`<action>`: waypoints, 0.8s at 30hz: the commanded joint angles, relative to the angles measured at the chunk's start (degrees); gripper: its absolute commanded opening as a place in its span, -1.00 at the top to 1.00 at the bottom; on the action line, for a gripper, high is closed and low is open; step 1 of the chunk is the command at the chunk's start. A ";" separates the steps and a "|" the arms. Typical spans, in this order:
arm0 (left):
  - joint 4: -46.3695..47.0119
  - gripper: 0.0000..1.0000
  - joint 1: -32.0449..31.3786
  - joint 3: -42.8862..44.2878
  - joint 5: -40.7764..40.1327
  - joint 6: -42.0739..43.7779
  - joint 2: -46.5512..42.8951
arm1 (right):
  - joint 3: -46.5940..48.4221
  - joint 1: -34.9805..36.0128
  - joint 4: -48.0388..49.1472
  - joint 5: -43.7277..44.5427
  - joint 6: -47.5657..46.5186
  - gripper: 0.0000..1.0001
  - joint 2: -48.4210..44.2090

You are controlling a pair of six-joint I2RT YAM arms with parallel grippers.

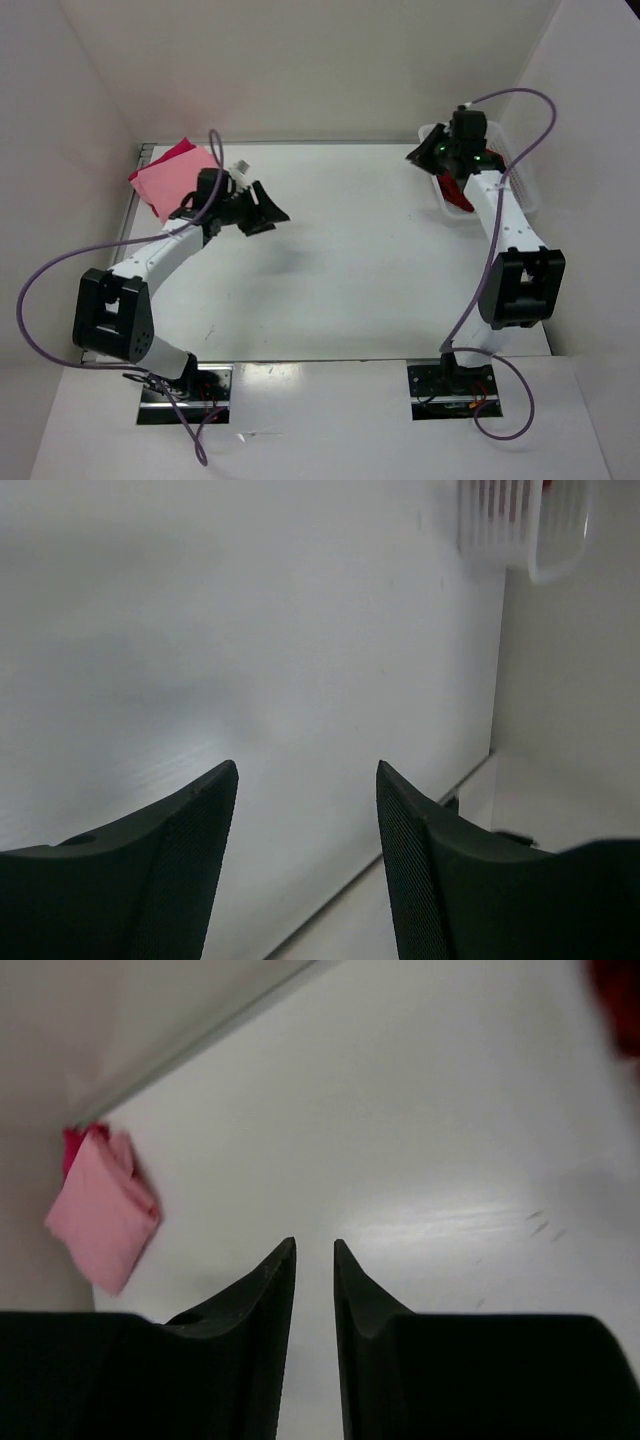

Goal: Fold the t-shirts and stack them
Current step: Put the neatly folded tshirt into the corner of the board with the left arm, then grab crumpled tshirt from bin with the right arm

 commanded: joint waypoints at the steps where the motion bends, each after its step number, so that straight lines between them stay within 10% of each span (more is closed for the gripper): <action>1: 0.90 -0.30 -6.34 -1.27 2.99 2.23 0.61 | 5.37 -7.21 -2.81 11.36 -3.54 0.44 4.93; 9: 2.57 -0.37 -12.09 -1.89 4.22 1.61 3.77 | 11.18 -14.78 0.87 10.43 -5.56 -0.13 17.67; 18: 1.25 -0.37 -10.95 -1.37 4.84 2.67 6.94 | 17.77 -15.31 -0.35 6.56 -7.85 -0.15 25.86; 24: 0.72 -0.37 -10.94 1.09 4.84 2.67 8.17 | 20.16 -15.31 -0.45 7.09 -4.70 1.00 26.58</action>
